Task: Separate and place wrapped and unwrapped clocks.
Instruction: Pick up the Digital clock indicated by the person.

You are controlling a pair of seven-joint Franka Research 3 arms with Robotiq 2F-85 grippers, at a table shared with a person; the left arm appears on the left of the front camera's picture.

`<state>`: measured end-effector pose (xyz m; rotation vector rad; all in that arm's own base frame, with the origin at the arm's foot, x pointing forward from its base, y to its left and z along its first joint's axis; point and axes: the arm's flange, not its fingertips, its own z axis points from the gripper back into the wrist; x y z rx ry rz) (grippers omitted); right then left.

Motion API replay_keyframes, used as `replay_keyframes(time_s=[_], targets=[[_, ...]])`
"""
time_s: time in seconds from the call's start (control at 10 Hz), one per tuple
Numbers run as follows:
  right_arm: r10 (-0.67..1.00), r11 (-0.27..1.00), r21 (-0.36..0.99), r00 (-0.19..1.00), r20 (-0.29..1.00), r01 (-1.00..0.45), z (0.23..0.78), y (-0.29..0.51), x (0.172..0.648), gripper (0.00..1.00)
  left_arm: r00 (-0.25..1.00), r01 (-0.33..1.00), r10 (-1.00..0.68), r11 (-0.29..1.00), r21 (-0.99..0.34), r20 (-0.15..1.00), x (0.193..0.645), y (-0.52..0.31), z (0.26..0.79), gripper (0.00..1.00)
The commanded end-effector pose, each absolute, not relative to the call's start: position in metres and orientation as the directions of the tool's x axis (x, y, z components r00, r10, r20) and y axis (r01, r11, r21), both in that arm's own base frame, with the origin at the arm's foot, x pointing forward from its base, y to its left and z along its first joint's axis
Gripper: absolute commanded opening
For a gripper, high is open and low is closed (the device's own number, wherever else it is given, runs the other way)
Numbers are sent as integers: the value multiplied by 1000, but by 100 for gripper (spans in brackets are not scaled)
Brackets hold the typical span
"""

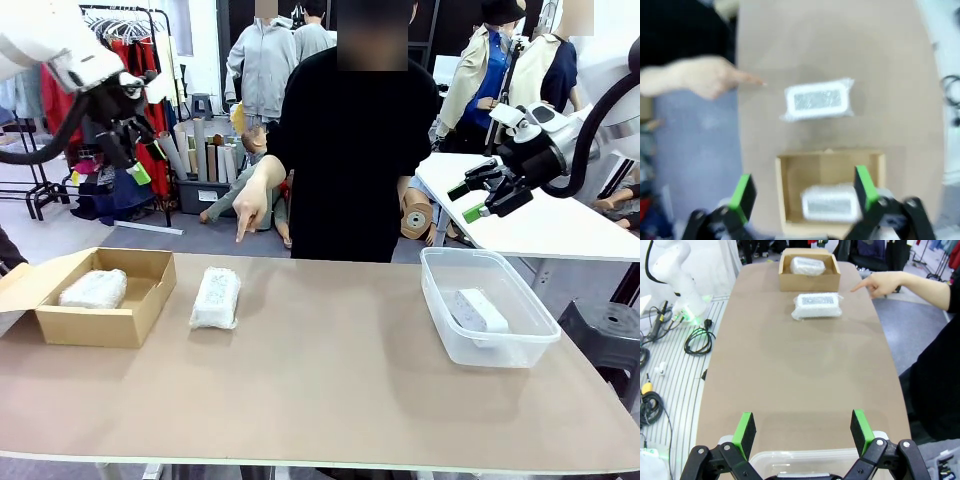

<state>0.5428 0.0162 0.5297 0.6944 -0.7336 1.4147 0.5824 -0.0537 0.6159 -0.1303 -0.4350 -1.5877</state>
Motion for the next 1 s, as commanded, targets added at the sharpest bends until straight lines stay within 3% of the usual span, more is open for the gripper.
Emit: replay_keyframes(time_s=[0.0,0.2,0.5,0.7,0.8,0.9], targets=[[607,41,-13,15,795,-999,533,17,542,100,132,964,-987,150,219,97,572,-81,613,100],[607,41,-13,15,795,-999,533,17,542,100,299,916,-952,266,301,-68,568,-99,596,100],[607,41,-13,15,795,-999,533,17,542,100,418,896,-908,405,183,-40,555,-121,573,100],[607,41,-13,15,795,-999,533,17,542,100,522,845,-851,525,101,53,552,-124,566,100],[607,41,-13,15,795,-999,533,17,542,100,417,902,-902,425,68,110,553,-119,570,100],[607,41,-13,15,795,-999,533,17,542,100,466,879,-885,459,129,-24,552,-127,561,100]])
